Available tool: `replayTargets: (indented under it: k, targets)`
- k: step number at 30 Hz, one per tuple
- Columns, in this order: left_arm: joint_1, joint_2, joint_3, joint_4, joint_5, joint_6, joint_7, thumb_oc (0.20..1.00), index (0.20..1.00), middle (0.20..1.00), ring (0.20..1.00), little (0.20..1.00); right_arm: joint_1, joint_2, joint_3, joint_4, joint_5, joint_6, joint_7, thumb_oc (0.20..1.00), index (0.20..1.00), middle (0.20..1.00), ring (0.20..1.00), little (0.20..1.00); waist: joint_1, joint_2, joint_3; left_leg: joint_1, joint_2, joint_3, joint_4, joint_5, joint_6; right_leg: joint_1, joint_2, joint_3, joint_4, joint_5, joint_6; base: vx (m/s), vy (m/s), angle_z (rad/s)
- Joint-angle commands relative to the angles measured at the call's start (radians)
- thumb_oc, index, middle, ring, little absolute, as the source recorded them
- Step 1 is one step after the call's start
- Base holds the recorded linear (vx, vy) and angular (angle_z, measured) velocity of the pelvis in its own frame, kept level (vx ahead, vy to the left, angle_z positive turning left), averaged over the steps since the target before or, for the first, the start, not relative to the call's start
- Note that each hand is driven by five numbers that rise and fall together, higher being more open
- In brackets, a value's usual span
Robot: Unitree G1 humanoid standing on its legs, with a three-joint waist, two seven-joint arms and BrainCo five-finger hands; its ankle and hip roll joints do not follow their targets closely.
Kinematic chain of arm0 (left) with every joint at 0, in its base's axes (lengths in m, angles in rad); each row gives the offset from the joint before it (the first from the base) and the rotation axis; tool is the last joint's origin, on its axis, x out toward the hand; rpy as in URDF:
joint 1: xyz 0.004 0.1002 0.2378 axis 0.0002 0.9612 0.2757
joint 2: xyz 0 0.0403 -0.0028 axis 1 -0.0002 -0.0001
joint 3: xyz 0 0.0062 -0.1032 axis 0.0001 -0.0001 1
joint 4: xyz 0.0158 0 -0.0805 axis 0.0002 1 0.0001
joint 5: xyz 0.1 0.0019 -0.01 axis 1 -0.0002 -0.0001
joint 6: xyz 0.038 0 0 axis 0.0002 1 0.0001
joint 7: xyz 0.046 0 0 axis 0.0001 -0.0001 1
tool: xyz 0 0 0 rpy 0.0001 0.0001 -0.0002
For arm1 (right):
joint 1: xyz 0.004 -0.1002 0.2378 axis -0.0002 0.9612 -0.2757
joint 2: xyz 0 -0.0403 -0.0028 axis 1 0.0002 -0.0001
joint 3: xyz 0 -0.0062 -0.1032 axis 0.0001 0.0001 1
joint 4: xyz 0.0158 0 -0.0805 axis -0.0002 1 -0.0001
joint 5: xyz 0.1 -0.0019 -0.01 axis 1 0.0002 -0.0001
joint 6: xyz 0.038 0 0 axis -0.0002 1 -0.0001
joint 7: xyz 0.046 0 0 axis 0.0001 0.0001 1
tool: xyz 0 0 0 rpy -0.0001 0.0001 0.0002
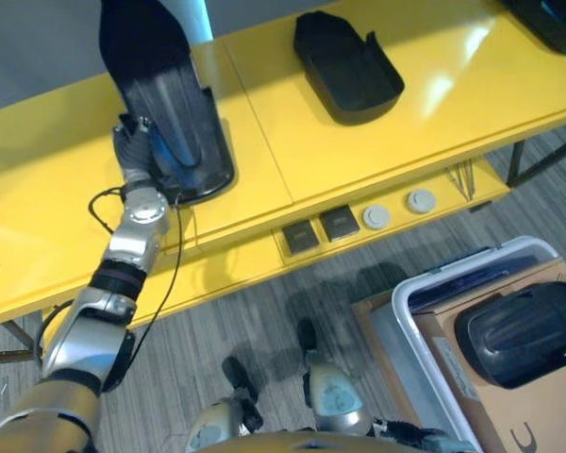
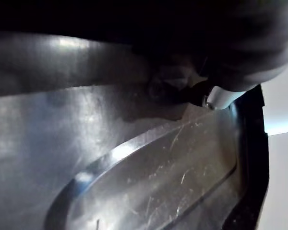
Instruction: Move parts from the plastic box to the shelf.
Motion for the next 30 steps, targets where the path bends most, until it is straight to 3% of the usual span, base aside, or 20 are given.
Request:
replayTargets:
  k: [1,11,22,23,24,30]
  targets:
    - [-0.106,0.072,0.002,0.073,-0.053,0.017,-0.016,0.2,0.2,0.2,0.2,0.2,-0.016,-0.012,0.058,0.011,0.009,-0.021,0.01,1.0,1.0,1.0,1.0,1.0,0.002,-0.02,-0.022,-0.033,0.05,-0.078,-0.002,-0.051,-0.063,0.058,-0.021,0.016,0.002,-0.143,0.046,0.02,0.033,-0.12]
    - [-0.152,0.144,-0.044,0.197,-0.085,0.173,-0.07,0.2,0.2,0.2,0.2,0.2,-0.079,-0.029,0.081,-0.016,0.039,-0.012,0.001,1.0,1.0,1.0,1.0,1.0,0.002,-0.009,0.026,-0.051,0.051,-0.083,-0.002,-0.042,-0.069,0.028,-0.025,0.026,0.002,-0.14,0.043,0.01,0.006,-0.01]
    - [-0.167,0.186,-0.086,0.269,-0.108,0.281,-0.188,0.206,0.206,0.206,0.206,0.206,-0.102,-0.036,0.085,-0.009,0.046,-0.007,0.001,1.0,1.0,1.0,1.0,1.0,0.007,0.001,0.04,-0.055,0.051,-0.083,-0.002,-0.035,-0.072,0.027,-0.032,0.019,0.002,-0.139,0.043,0.0,0.0,0.0]
    - [-0.166,0.186,-0.086,0.271,-0.119,0.285,-0.188,0.401,0.401,0.401,0.401,0.401,-0.101,-0.036,0.085,-0.012,0.048,-0.005,0.0,1.0,1.0,1.0,1.0,1.0,0.007,0.002,0.04,-0.054,0.051,-0.083,-0.002,-0.035,-0.071,0.028,-0.033,0.018,0.002,-0.14,0.044,0.0,0.0,0.0]
    - [-0.165,0.185,-0.086,0.277,-0.131,0.291,-0.192,1.0,1.0,1.0,1.0,1.0,-0.101,-0.037,0.086,-0.014,0.053,-0.006,-0.001,1.0,1.0,1.0,1.0,1.0,0.006,0.002,0.041,-0.053,0.051,-0.083,-0.002,-0.036,-0.071,0.029,-0.033,0.017,0.002,-0.14,0.044,0.0,0.0,0.0]
    - [-0.154,0.164,-0.072,0.318,-0.157,0.332,-0.174,1.0,1.0,1.0,1.0,1.0,-0.104,-0.033,0.09,-0.02,0.06,0.002,-0.009,1.0,1.0,1.0,1.0,1.0,0.005,0.001,0.037,-0.045,0.051,-0.08,-0.002,-0.036,-0.071,0.038,-0.033,0.015,0.002,-0.143,0.042,0.0,0.0,0.0]
